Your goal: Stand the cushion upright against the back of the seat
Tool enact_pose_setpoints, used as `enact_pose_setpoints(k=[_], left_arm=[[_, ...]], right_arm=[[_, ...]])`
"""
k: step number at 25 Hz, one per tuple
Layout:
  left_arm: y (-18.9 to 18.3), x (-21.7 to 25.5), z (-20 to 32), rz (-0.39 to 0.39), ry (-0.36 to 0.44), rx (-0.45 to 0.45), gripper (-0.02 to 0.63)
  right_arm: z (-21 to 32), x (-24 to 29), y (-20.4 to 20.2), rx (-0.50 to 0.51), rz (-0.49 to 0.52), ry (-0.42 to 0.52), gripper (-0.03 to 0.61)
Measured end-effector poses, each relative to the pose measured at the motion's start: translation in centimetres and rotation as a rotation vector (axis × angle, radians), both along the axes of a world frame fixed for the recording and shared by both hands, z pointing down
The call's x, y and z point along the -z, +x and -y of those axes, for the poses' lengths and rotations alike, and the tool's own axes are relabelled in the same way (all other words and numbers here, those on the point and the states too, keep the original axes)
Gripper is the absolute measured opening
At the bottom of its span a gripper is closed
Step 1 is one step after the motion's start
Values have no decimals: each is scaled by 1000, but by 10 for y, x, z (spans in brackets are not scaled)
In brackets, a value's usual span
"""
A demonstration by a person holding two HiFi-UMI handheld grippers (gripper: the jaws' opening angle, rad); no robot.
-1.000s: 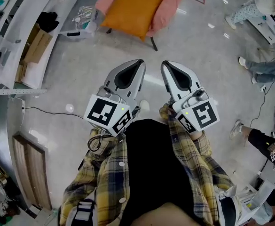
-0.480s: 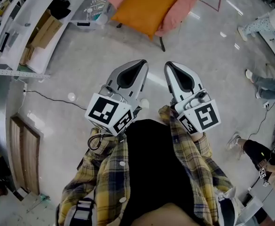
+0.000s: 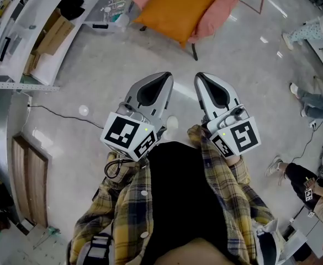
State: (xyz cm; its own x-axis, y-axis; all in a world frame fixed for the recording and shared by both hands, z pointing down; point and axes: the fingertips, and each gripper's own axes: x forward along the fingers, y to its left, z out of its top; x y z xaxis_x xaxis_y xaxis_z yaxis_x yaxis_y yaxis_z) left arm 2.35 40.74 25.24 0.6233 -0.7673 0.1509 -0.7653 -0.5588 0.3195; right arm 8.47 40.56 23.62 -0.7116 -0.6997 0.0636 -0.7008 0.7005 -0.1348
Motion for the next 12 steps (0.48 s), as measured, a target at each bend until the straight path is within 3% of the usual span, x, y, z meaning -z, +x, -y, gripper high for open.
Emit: enact_pose_setpoints(k=[12], left_arm=[[-106, 3, 88, -14, 4, -67, 3]], right_arm=[[76, -4, -100, -83, -18, -12, 18]])
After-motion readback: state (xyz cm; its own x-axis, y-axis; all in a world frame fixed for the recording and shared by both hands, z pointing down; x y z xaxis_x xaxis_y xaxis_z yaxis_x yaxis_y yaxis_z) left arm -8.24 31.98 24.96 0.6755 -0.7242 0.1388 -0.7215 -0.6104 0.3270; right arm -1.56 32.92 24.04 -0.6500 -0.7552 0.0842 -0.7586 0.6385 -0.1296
